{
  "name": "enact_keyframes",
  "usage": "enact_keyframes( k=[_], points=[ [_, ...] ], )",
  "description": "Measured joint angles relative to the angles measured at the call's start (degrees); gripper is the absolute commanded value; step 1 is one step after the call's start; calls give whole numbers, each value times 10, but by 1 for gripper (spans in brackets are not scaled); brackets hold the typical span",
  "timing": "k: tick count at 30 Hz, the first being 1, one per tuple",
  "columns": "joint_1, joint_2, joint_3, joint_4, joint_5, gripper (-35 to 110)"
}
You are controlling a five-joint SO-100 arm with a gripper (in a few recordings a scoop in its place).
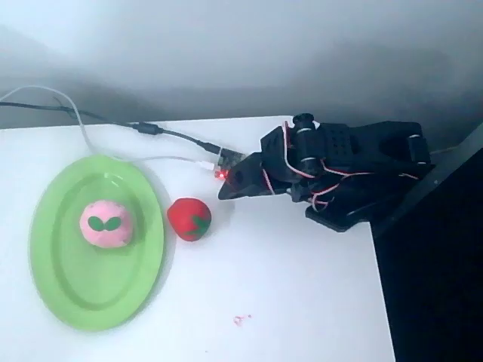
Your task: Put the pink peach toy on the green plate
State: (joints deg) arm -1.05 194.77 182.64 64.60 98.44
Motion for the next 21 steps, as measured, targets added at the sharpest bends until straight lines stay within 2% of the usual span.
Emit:
enact_keyframes(
  k=[4,10,21],
  points=[
    [-17,0,20,0,0,0],
    [-18,0,20,61,-2,0],
    [-11,0,20,67,-22,0]
  ],
)
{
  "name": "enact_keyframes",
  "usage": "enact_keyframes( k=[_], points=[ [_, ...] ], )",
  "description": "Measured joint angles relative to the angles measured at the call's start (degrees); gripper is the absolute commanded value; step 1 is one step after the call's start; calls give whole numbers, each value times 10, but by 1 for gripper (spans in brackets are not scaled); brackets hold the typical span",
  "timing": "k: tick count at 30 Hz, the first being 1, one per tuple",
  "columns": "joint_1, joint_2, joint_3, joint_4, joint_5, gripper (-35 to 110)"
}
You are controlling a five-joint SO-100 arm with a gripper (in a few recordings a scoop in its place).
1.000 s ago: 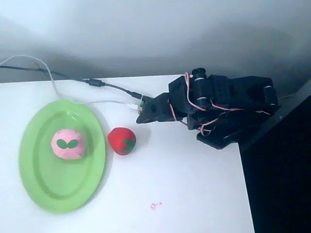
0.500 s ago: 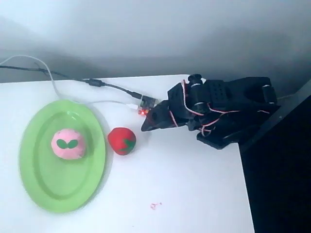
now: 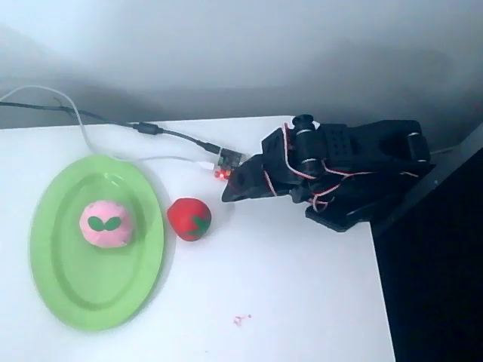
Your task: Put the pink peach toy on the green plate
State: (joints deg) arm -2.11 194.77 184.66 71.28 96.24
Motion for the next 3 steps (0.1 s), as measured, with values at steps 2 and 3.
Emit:
enact_keyframes(
  k=[2,3],
  points=[
    [0,0,0,5,-36,0],
    [3,0,0,10,-61,0]
  ],
)
